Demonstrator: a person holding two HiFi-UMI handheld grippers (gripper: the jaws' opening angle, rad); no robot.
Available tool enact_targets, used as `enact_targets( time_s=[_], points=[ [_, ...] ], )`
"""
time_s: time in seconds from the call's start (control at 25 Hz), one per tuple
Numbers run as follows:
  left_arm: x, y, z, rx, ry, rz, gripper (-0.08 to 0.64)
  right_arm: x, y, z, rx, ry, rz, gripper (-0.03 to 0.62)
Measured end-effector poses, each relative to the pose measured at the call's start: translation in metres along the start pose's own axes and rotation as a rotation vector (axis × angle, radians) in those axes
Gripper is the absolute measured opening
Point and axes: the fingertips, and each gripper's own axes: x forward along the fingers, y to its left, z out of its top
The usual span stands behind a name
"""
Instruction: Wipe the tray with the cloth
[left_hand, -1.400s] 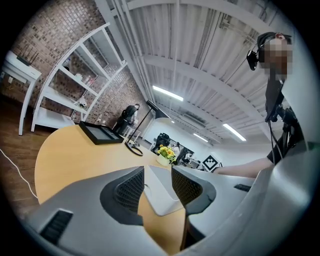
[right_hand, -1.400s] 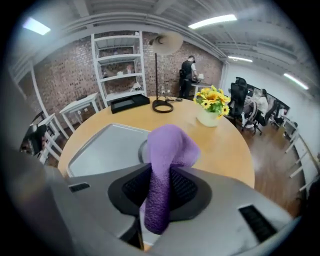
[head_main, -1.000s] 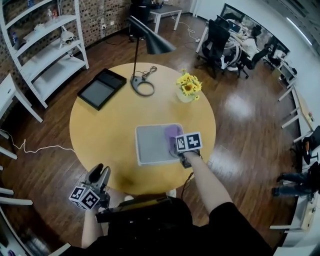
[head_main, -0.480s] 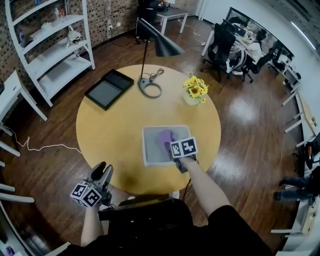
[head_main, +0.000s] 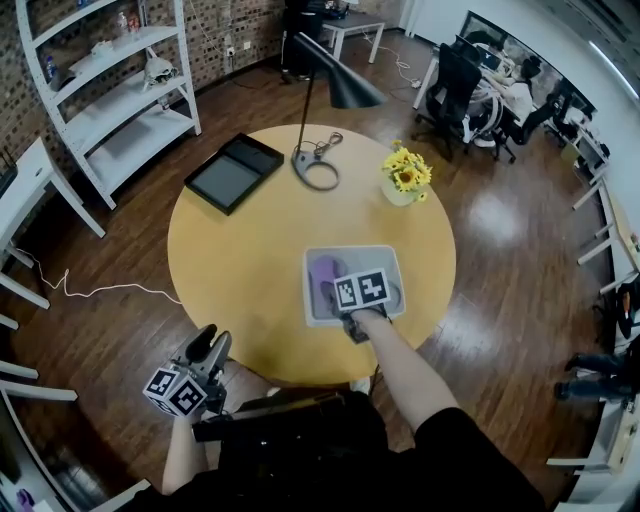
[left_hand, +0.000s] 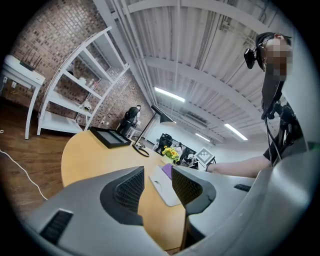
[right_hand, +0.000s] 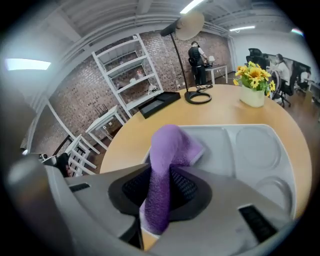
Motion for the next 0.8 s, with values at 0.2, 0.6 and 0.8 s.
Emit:
enact_targets(
  time_s=[0.2, 0.6, 0.8],
  points=[
    [-0.01, 0.01, 0.001, -0.005, -0.018, 0.021, 0.161, 0.007, 0.02, -0.001, -0.003, -0.015, 0.016, 0.089],
    [0.028, -0.01, -0.005, -0.015, -0.048, -0.005, 0.161, -0.03, 0.035, 0.016, 0.208, -0.167, 0.337, 0.089],
    [0.058, -0.028, -0.012, -0.018, -0.038, -0.044, 0.161, -0.093, -0.05, 0.005, 0.193, -0.247, 0.182, 0.089]
  ],
)
